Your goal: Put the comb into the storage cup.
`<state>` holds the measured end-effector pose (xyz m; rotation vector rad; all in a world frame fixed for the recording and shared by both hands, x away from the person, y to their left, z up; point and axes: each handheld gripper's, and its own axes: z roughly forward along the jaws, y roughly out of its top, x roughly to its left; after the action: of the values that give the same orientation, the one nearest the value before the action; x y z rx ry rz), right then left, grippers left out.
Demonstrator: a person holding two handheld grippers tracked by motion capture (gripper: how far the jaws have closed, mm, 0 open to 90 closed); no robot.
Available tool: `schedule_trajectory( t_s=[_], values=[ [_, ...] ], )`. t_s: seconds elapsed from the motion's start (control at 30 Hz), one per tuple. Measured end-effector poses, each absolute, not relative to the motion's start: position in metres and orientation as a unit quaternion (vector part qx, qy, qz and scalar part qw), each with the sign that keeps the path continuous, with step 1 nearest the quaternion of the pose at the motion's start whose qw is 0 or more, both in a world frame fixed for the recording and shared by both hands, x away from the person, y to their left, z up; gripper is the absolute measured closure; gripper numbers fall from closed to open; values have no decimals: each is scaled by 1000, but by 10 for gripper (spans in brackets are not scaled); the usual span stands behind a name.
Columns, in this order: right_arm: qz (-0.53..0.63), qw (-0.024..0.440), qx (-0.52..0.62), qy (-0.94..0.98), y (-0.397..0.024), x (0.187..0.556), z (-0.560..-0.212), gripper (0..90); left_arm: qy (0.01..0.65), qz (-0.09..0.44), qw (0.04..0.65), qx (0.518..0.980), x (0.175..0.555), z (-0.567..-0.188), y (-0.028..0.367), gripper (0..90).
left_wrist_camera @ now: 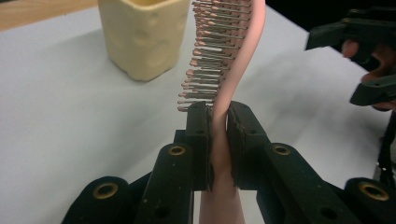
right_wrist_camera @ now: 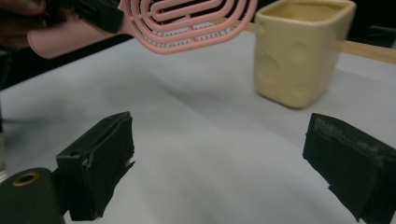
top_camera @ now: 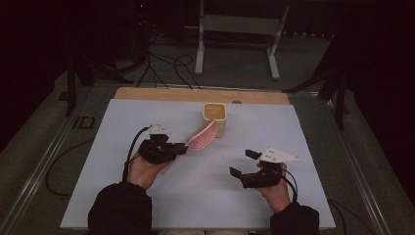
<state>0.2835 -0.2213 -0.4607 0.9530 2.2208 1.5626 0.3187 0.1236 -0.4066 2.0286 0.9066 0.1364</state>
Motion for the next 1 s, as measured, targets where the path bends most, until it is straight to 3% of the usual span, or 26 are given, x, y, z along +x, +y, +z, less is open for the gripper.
schedule_trajectory(
  t_s=[0.53,1.0],
  values=[
    [565,85,315,758,-179,319,-429,86,333,51,475,813,313,-389,118,801],
    [618,7,326,715,-166,335,-425,105,296,29,521,800,307,-382,118,801]
  ],
)
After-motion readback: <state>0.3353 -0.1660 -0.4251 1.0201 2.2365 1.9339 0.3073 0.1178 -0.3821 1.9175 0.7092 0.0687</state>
